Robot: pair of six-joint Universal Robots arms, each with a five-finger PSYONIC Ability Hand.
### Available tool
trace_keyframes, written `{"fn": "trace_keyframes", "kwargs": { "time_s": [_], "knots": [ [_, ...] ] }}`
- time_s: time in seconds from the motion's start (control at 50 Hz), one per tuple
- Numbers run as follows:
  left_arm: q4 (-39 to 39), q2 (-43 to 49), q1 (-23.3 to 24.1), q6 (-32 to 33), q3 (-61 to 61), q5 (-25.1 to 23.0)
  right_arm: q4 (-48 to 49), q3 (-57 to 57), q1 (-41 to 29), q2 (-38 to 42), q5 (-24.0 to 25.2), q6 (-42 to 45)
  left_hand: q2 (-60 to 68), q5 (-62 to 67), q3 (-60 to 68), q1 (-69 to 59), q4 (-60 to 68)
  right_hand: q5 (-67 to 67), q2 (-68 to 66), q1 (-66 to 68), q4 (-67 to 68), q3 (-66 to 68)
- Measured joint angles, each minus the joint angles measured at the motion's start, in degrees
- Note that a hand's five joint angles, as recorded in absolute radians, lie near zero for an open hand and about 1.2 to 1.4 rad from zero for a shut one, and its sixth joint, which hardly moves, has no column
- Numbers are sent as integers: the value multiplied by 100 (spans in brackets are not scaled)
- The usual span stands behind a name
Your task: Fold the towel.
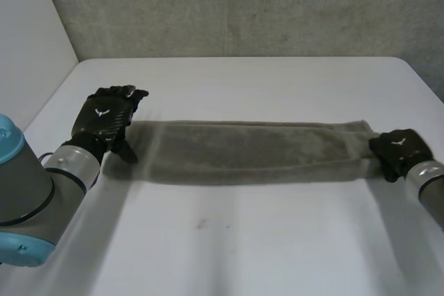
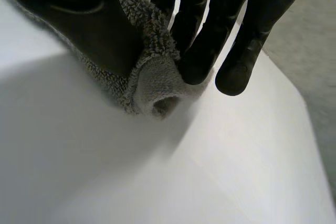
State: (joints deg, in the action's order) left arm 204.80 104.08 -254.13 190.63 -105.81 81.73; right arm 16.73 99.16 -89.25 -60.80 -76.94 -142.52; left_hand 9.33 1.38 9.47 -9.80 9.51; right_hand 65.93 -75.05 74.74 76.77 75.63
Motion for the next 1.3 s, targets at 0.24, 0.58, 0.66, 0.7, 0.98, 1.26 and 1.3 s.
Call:
{"fn": "trace_keyframes", "kwargs": {
  "time_s": [0.24,0.58,0.66,0.7,0.98,1.26,1.3],
  "knots": [
    [-2,-34,-14,0,-45,1,-243,-828,1430,-120,-56,864,1,0,0,0,0,0,0,11,0,0],
    [-2,-37,9,-9,-53,13,-551,-2561,-2764,82,-221,249,1,0,0,0,0,1,-54,28,0,100],
    [-2,-37,12,-9,-61,14,-555,-2827,-3748,613,-238,256,1,0,0,0,0,2,-54,29,0,100],
    [-1,-37,13,-9,-67,15,-558,-2952,-4244,997,-237,288,1,0,0,0,0,2,-54,30,0,100],
    [-1,-43,8,-5,-115,6,-834,-2688,-4509,995,-403,302,0,0,0,0,0,-6295,6078,-6148,-6248,-6185],
    [29,-42,62,-1,-118,4,-882,-533,-2424,-600,-336,-1201,0,0,0,0,0,-6294,6077,-6175,-6247,-6185],
    [36,-40,70,-1,-121,6,-838,-252,-2182,-582,-184,-1236,1,0,0,0,0,-6140,5989,-6030,-6147,-6076]
  ]
}}
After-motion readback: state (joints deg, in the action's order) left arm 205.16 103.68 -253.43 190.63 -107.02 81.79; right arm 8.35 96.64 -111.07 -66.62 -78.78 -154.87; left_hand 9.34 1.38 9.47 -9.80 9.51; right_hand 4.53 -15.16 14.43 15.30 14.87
